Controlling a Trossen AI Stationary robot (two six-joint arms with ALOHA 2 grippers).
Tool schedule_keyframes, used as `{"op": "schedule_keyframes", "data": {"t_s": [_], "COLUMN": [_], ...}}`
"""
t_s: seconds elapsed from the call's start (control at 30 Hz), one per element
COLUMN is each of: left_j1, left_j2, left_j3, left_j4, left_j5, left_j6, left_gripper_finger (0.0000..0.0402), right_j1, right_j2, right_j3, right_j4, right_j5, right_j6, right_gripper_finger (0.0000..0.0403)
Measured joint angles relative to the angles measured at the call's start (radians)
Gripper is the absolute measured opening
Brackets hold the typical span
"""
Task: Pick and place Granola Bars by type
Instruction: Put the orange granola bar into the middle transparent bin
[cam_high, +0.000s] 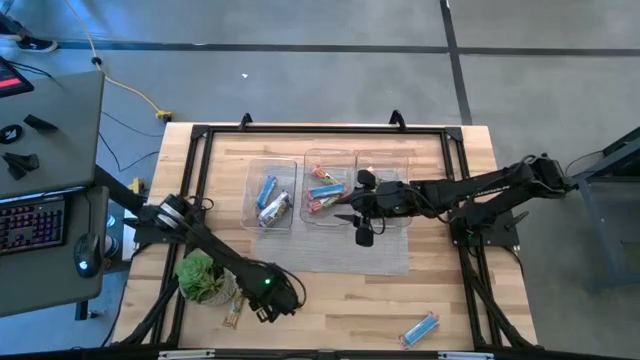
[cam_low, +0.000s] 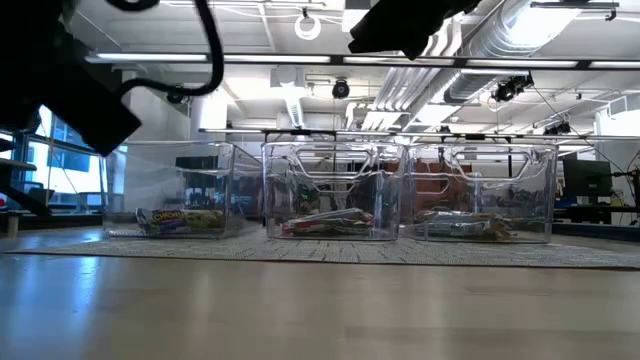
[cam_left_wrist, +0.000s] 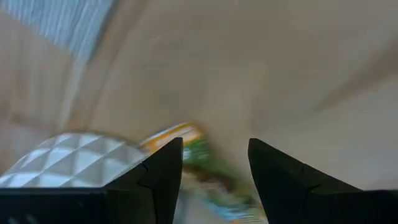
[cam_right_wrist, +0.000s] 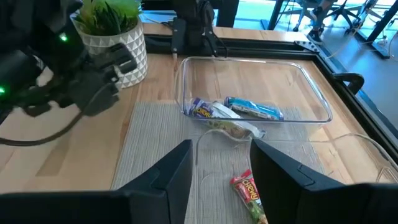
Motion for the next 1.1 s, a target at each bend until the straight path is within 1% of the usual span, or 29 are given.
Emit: {"op": "schedule_keyframes", "data": {"t_s": [0.1,0.2,0.4,0.47,0.53,0.7,0.73,0.77,0.9,0.97,1.1], "left_j1": [0.001,0.001,0.002,0.002,0.001,0.000,0.001,0.001,0.001,0.001,0.007], "left_j2": [0.029,0.041,0.053,0.054,0.054,0.054,0.054,0.054,0.054,0.054,0.055], "left_j3": [0.000,0.000,0.003,0.002,0.002,0.001,0.001,0.001,0.001,0.003,0.052], "left_j4": [-0.048,-0.092,-0.100,-0.092,-0.079,-0.032,-0.026,-0.024,-0.018,-0.001,0.089], "left_j5": [0.020,0.004,0.006,0.010,0.012,0.020,0.024,0.024,0.023,0.020,-0.049], "left_j6": [-0.014,-0.029,-0.049,-0.049,-0.047,-0.027,-0.022,-0.022,-0.023,-0.019,0.035], "left_gripper_finger": [0.0176,0.0176,0.0170,0.0154,0.0128,0.0035,0.0018,0.0010,0.0012,0.0005,0.0003], "right_j1": [0.000,0.000,0.000,0.000,0.000,0.000,0.000,0.000,0.000,0.000,0.000], "right_j2": [0.000,0.000,0.000,0.000,0.000,0.000,0.000,0.000,0.000,0.000,0.000], "right_j3": [0.000,0.000,0.000,0.000,0.000,0.000,0.000,0.000,0.000,0.000,0.000], "right_j4": [0.000,0.000,-0.002,-0.003,-0.005,-0.006,-0.006,-0.006,-0.006,-0.006,-0.006], "right_j5": [0.000,0.000,0.000,0.000,0.000,0.000,0.000,0.000,0.000,0.000,0.000], "right_j6": [-0.004,-0.003,-0.003,-0.004,-0.004,-0.003,-0.003,-0.003,-0.003,-0.004,-0.001], "right_gripper_finger": [0.0146,0.0145,0.0145,0.0145,0.0146,0.0145,0.0145,0.0145,0.0146,0.0145,0.0146]}}
